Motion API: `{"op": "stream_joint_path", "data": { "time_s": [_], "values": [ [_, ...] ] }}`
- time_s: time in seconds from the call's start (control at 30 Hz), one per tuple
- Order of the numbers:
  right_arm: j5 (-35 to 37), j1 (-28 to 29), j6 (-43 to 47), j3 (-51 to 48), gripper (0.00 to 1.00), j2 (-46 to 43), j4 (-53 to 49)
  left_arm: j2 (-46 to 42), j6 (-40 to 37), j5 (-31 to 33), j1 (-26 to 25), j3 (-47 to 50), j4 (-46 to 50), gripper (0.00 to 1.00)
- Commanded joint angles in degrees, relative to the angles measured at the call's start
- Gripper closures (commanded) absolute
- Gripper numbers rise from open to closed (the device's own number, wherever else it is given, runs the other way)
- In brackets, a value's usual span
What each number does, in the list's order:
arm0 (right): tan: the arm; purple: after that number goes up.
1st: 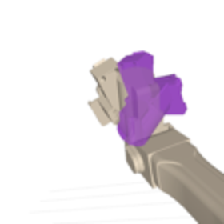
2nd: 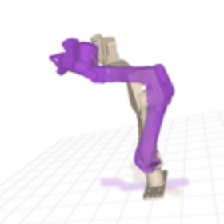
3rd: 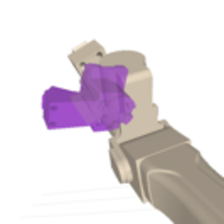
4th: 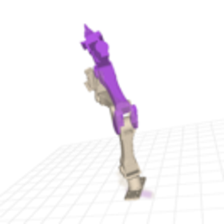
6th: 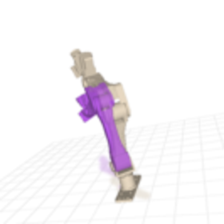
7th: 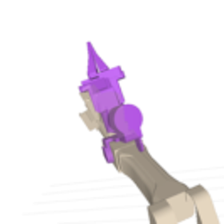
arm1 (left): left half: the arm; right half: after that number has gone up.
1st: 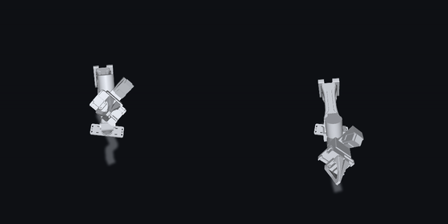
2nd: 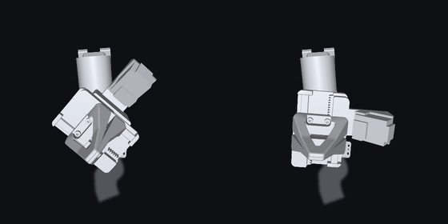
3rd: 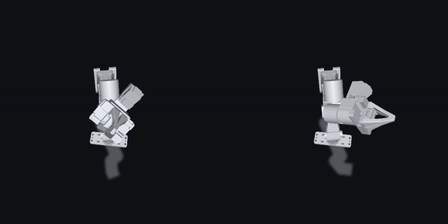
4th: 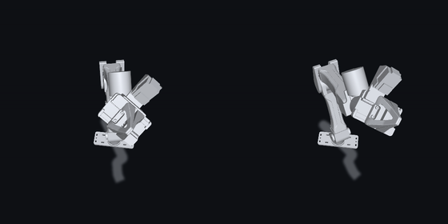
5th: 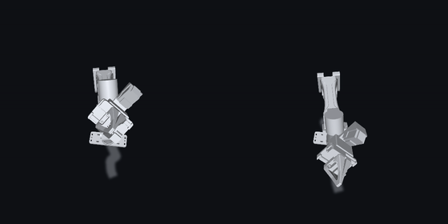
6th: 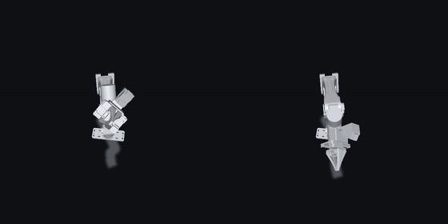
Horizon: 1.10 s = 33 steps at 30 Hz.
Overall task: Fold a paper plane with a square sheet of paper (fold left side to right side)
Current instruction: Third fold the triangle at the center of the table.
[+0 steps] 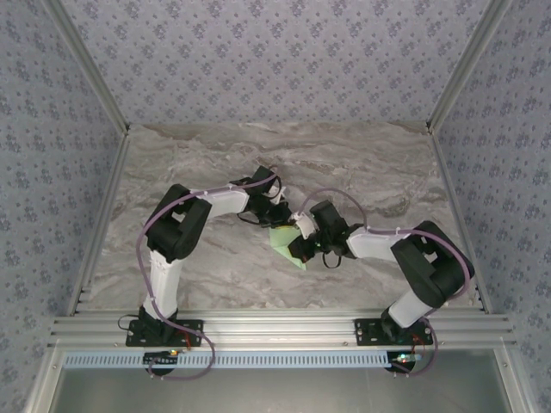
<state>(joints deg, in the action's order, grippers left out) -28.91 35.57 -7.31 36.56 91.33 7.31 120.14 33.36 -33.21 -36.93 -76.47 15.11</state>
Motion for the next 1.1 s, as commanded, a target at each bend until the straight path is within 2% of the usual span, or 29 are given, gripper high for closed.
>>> {"op": "stream_joint_path", "data": {
  "time_s": [0.0, 0.43, 0.83, 1.07],
  "values": [
    [-2.64, -1.4, -2.87, 1.79, 1.0, 1.79, -2.24, 2.36, -2.04, 1.66, -0.87, -0.39, 2.9, 0.88],
    [-2.08, -4.0, -3.83, 3.34, 1.0, 4.28, -3.12, 2.38, -2.08, 2.1, -1.04, -0.4, 3.32, 0.89],
    [-1.86, -3.92, -3.24, 3.43, 1.0, 5.87, -4.31, 2.16, -2.09, 2.18, -1.21, -0.44, 3.43, 0.89],
    [-0.86, -3.51, -3.46, 3.68, 1.0, 7.8, -6.61, 0.92, -2.59, 2.1, -1.18, -1.11, 4.25, 0.86]
  ]
}}
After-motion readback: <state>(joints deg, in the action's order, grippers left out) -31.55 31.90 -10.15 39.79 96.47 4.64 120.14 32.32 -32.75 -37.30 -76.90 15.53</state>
